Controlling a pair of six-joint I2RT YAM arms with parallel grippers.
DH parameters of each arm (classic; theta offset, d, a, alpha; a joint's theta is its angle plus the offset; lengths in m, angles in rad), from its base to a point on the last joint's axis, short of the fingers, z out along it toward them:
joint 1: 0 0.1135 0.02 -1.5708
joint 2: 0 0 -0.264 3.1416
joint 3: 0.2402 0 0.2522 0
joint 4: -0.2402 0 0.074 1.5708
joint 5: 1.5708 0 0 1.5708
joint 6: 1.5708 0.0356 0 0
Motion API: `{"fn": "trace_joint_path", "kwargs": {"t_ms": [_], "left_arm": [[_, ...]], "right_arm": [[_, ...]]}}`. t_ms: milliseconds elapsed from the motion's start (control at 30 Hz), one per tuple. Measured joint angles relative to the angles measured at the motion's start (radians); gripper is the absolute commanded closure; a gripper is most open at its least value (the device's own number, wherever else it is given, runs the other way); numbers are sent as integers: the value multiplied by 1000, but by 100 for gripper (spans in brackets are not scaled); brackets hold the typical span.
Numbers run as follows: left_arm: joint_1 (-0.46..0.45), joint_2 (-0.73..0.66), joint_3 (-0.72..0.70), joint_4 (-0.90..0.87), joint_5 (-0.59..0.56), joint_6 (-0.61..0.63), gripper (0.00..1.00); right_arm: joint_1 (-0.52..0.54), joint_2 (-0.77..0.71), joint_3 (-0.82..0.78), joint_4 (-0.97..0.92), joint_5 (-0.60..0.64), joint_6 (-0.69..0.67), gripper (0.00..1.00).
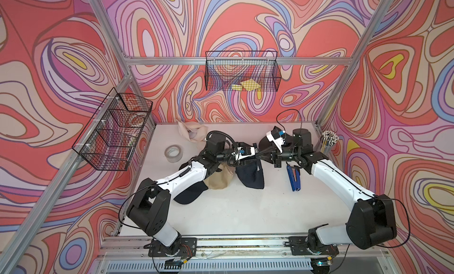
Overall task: Open the adjustable buckle of the baseball cap
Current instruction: Pull the adjustable strap on the baseball cap.
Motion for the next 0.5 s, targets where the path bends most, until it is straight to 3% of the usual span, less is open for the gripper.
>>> {"fn": "trace_joint_path", "kwargs": {"t_ms": [100,333,500], "left_arm": [[-17,3,0,8,-25,23,55],[-39,9,-13,24,-80,55,82],[-43,10,-28,58,-129,63,91]], "right_arm": [[0,1,0,1,-8,3,100],[0,9,0,5,-17,9,100],[0,16,0,2,-17,10,100]]}}
